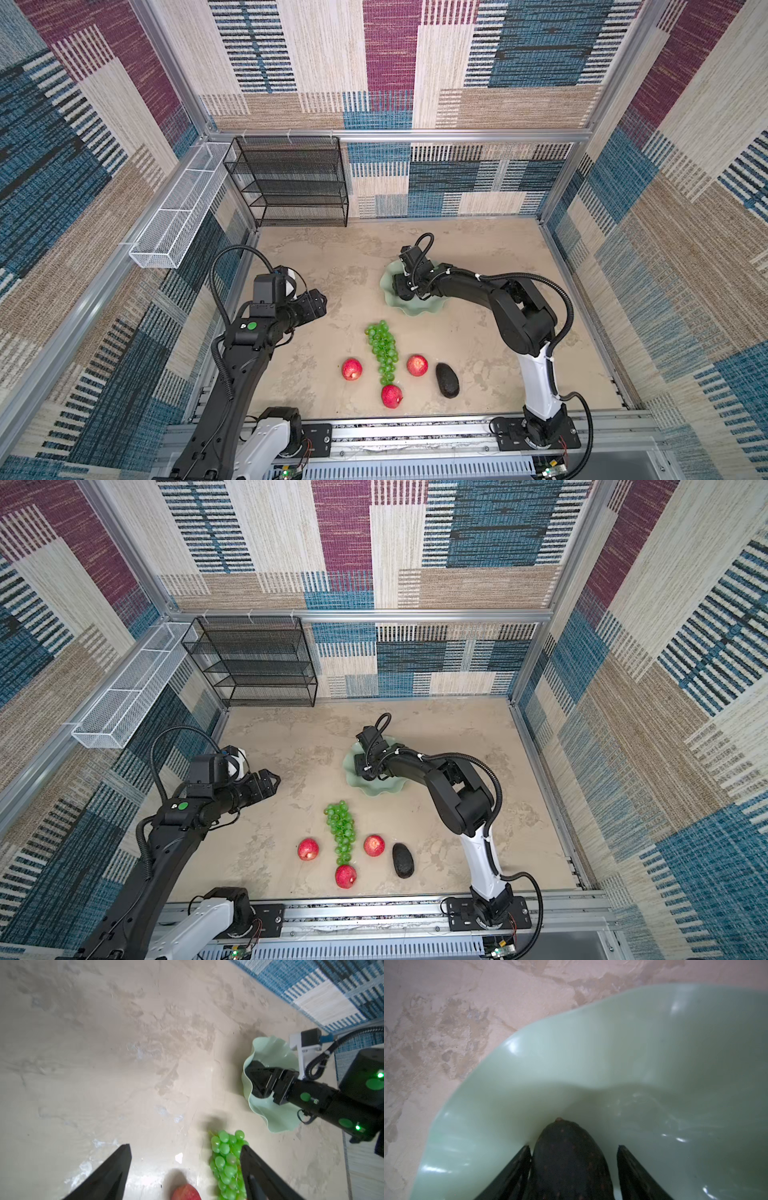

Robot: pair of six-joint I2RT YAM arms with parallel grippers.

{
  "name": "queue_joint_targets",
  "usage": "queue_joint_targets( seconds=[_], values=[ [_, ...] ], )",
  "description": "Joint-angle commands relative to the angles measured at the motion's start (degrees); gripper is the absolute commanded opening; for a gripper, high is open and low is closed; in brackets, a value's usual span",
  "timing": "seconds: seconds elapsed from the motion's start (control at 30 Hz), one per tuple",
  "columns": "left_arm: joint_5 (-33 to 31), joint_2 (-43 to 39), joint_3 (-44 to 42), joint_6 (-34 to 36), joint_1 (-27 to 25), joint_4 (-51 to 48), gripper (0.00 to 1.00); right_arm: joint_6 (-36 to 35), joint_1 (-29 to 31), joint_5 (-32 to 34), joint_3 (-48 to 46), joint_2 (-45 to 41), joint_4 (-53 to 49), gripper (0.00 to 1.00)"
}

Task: Place and organize the fake fruits in the fruit bowl
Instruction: 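Place the avocado in the bowl with right gripper while left gripper grasps an apple, then carry the red apple into the bowl with the left gripper and release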

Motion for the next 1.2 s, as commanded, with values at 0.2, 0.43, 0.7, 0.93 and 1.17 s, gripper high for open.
queue_joint_targets(
  seconds=[0.2,0.43,0.7,0.93,1.17],
  values=[
    [-1.8,3.4,-3.0,-10.1,-13.7,-6.7,0.85,1.8,-2.5,1.9,-4.2,-12.7,4.4,0.94],
    [-2.8,6.3,-7.3,-13.0,-19.7,-6.6,0.85,0.3,-3.3,6.5,-12.3,-28.6,6.1,1.00],
    [-2.5,12.0,-9.7,-13.7,-24.0,-3.1,0.86,3.1,-3.3,7.1,-22.6,-39.0,7.3,1.00],
    [-2.9,15.6,-11.3,-14.1,-27.1,-1.6,0.71,3.7,-3.6,7.9,-27.4,-42.5,7.7,1.00],
    [-2.1,15.6,-9.7,-14.5,-27.6,-1.6,0.58,3.6,-4.1,8.3,-29.0,-43.8,8.1,1.00]
  ],
)
